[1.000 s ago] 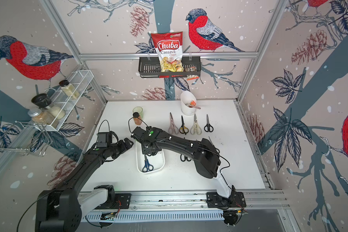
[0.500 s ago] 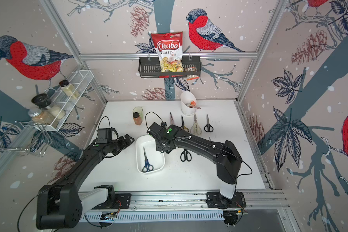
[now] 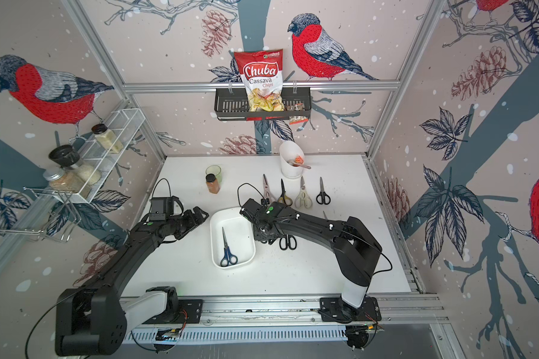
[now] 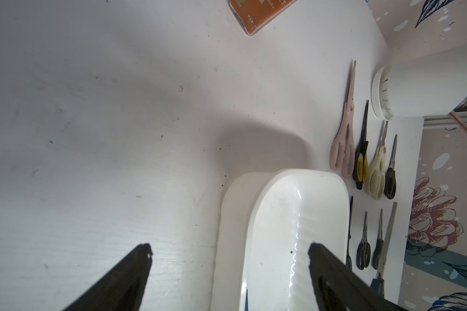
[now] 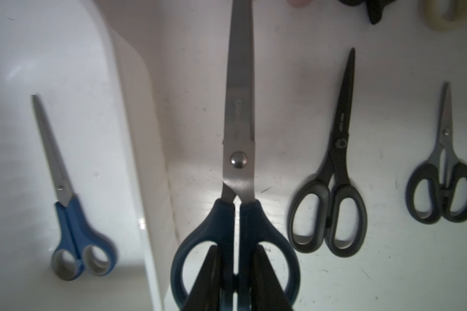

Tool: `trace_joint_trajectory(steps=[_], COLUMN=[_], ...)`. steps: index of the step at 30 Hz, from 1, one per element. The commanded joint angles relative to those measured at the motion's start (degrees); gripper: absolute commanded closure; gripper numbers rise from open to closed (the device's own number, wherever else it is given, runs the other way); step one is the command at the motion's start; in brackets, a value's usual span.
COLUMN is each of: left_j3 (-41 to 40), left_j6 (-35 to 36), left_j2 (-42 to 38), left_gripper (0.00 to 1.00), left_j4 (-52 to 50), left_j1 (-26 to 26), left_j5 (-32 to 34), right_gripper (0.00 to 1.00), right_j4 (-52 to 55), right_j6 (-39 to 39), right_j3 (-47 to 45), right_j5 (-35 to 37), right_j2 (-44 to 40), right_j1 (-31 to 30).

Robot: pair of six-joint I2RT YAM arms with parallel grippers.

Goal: Take the scissors out of the storage box
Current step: Place the scissors at the center of the board.

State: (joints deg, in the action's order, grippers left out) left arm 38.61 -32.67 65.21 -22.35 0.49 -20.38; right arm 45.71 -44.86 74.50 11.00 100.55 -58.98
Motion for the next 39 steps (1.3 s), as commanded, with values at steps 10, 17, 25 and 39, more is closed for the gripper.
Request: trace_joint_trajectory(steps=[10,17,25,39], left_j3=[0.06,-0.79,-2.25,-1.58], left_j6=[-0.23,-0.76,-0.84,3.07], left_j2=[-0.90,-2.19,-3.47,-4.74], left_gripper=[0.05,0.05,0.05,0.05], left_j4=[-1.51,-1.82,-1.97,-3.23], left_j1=[-0.06,-0.05,-0.06,-0.16], left_j5=[1.39,1.86,1.84,2.29], right_gripper=[1.00,1.00,0.88,0.56], right_j4=[-7.89,-8.53,-8.62,-1.42], right_j6=[0.13,-1.43,-1.94,-1.81], right_j3=[-5.21,-3.71,-4.17,2.33], right_j5=[-1.37,-3.09,-3.43,1.58], right_j2=[4.69,9.21,10.09,6.13], right_j1=[-2.00,-2.93,-3.42,-3.12])
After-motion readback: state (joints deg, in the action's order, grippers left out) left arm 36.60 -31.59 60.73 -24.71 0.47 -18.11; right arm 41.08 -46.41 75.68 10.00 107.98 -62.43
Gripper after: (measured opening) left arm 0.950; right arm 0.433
